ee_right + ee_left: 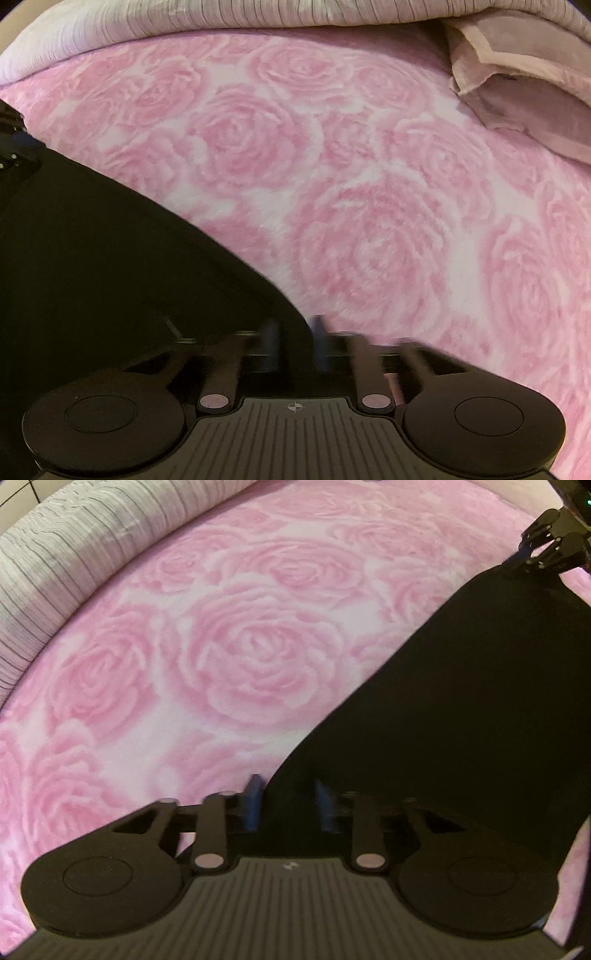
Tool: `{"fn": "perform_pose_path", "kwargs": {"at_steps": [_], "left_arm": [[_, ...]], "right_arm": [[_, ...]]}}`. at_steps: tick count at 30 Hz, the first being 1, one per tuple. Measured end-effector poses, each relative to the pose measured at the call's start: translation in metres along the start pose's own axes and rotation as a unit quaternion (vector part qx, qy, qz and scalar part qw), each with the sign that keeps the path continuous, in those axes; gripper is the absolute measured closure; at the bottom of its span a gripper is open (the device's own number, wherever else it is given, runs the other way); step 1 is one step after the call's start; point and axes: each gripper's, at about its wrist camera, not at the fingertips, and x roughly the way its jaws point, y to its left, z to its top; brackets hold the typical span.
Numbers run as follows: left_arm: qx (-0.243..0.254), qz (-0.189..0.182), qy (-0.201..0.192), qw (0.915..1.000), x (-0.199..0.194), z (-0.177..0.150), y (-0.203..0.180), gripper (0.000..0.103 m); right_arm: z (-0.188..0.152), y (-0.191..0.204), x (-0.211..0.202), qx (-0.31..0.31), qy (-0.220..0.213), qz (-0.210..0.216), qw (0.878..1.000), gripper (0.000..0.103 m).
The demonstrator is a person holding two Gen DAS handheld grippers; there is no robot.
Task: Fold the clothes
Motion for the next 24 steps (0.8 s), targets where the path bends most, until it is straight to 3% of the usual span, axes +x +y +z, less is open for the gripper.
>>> {"fn": "perform_pose_path", "kwargs": {"at_steps": [1,4,8,14,19,24], "left_arm": [[0.007,0.007,-0.001,0.9999,-0.003,0.0,-0.004,0.1],[0.019,0.04,-0.011,0.999,-0.018,-0.002,-0.016,0.101],[-0.011,0.09,-0.057,0.9943,-0.068,-0.018,-0.04,0.101],[-0.093,0.114,-0.109,0.9831,-0.18,-0.086,-0.106,0.101],[-0.179,0.113,-0.091,0.9731,-0.238,-0.17,-0.185,0.102],[-0.296,0.102,0.008,0.9497,-0.216,-0.242,-0.248,0.096]], "right_arm": [[-0.002,0.003,-0.004,-0.002,-0.005,-0.008,1.0,0.098],[-0.011,0.016,-0.029,-0.017,-0.037,-0.042,0.998,0.099],[-0.034,0.037,-0.079,-0.049,-0.082,-0.078,0.992,0.099],[-0.111,0.072,-0.173,-0.086,-0.135,-0.115,0.98,0.099],[-0.203,0.107,-0.225,-0.11,-0.103,-0.106,0.983,0.099],[-0.288,0.125,-0.208,-0.078,0.028,-0.041,0.996,0.097]]}}
